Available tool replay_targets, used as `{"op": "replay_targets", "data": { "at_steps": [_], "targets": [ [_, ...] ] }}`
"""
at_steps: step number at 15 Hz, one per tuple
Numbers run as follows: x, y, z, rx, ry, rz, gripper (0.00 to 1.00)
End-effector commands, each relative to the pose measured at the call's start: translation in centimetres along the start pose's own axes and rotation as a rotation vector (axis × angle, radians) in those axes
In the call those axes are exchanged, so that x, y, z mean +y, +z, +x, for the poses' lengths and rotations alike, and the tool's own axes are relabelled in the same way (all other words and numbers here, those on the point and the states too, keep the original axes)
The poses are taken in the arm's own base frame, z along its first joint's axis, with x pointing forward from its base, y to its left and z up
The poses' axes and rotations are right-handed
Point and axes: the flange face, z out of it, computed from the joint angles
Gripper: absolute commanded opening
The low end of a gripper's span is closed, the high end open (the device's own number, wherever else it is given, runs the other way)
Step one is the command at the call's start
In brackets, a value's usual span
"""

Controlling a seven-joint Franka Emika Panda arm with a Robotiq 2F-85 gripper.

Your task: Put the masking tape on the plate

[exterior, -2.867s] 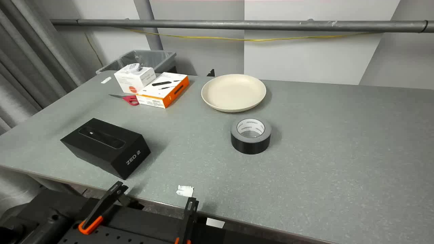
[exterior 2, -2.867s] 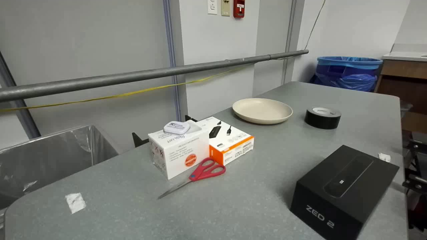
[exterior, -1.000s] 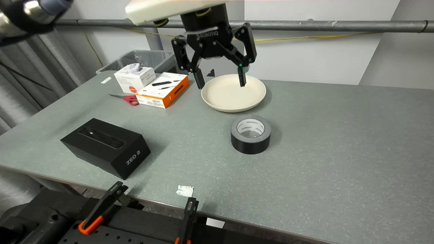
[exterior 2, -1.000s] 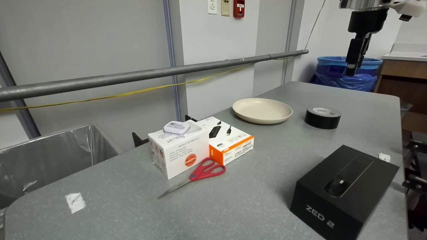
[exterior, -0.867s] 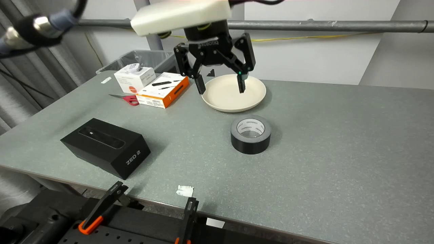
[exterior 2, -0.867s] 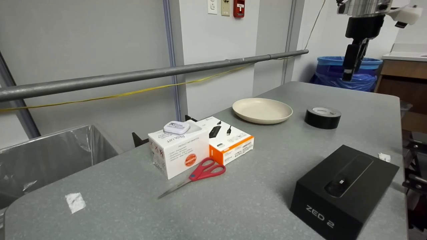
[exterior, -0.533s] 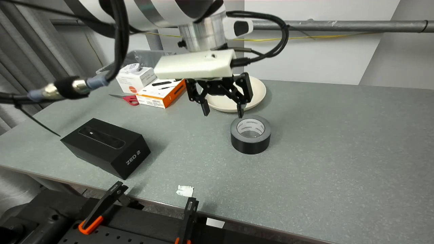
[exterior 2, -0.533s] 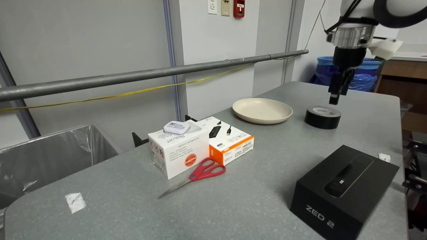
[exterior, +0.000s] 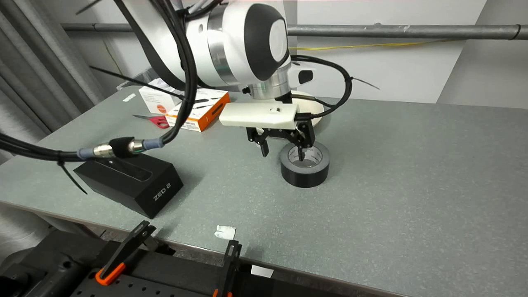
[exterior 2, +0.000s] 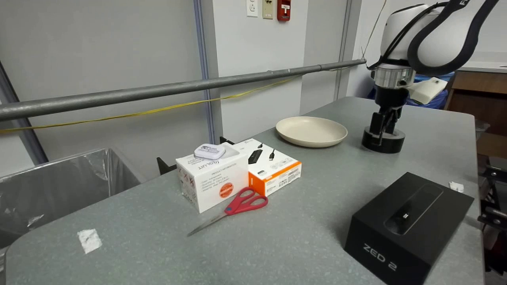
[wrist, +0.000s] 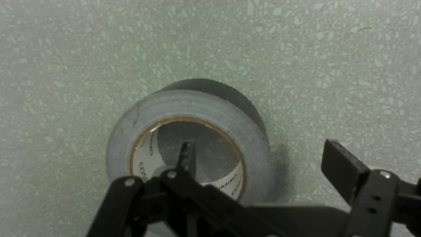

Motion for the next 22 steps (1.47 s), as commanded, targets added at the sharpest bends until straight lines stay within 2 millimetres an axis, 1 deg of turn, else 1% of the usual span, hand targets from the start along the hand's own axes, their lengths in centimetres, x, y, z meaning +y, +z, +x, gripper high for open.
{"op": "replay_targets", "data": {
  "at_steps": [1,2,3,5,7,10,11,13,16,18,20,21,22],
  "targets": [
    [-0.4,2.3,2.0,0.004,0.040,0.026,0.75],
    [-0.5,2.4,2.2,0.004,0.052,0.030,0.72],
    [-0.4,2.1,2.3,0.012,0.062,0.036,0.66],
    [-0.4,1.6,2.5,0.022,0.073,0.045,0.49],
    [-0.1,0.8,2.6,0.038,0.088,0.040,0.35],
    [0.3,0.1,2.9,0.036,0.100,0.031,0.10],
    [0.5,-0.2,2.8,0.033,0.107,0.024,0.04],
    [0.8,-1.4,2.3,0.045,0.099,0.013,0.06],
    [0.8,-4.7,2.1,0.103,0.086,0.010,0.06],
    [0.1,-7.2,2.9,0.148,0.073,0.022,0.06],
    [-1.1,-9.4,4.1,0.200,0.058,0.033,0.06],
    [-2.1,-10.3,4.9,0.226,0.045,0.039,0.06],
    [-2.9,-10.7,5.6,0.231,0.038,0.044,0.06]
  ]
}}
